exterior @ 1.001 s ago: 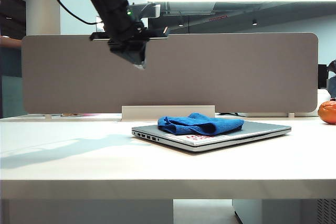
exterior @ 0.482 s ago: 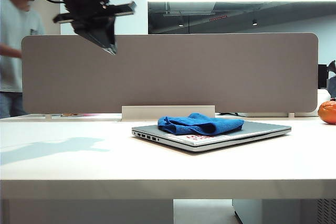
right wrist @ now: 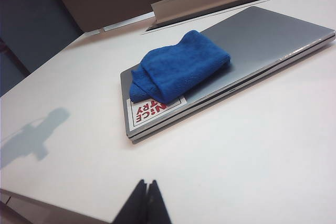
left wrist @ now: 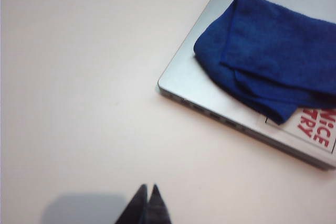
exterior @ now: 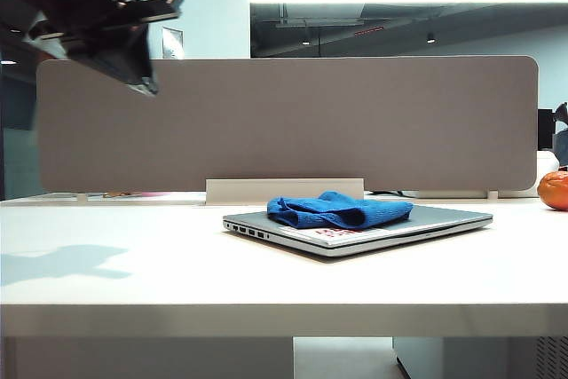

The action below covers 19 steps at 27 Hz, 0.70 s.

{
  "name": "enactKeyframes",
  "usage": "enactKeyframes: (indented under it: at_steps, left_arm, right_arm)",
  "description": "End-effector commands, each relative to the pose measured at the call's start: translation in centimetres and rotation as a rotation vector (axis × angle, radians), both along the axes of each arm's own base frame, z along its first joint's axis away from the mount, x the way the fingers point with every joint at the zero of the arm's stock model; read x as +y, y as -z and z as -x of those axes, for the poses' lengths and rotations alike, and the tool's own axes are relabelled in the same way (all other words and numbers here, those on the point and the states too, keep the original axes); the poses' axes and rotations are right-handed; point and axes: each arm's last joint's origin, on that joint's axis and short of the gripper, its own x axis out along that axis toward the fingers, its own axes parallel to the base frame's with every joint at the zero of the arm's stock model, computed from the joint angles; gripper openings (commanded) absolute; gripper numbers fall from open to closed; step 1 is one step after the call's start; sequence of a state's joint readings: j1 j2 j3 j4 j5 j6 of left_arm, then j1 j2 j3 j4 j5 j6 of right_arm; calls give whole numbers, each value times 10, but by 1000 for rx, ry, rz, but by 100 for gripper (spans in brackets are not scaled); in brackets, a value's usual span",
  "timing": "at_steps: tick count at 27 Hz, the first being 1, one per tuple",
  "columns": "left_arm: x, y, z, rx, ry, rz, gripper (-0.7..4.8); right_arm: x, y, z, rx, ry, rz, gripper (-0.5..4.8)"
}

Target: Pick up the blue rag and put it over the laptop.

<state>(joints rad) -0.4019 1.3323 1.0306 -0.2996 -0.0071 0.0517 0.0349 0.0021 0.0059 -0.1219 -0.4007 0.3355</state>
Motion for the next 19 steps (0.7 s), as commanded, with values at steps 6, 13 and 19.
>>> enactKeyframes:
  at_steps: [6,13,19]
  left_arm:
    - [19,12,44,-24,-21,52,-6]
    - [37,28,87,-64,-73,139,-6]
    - [43,34,102,-68,-105,211,-6]
  right_arm:
    - [0,0,0,-13,-2,2,0]
    - [0,0,0,-13,-2,2,0]
    - [0,0,0,-13,-2,2,0]
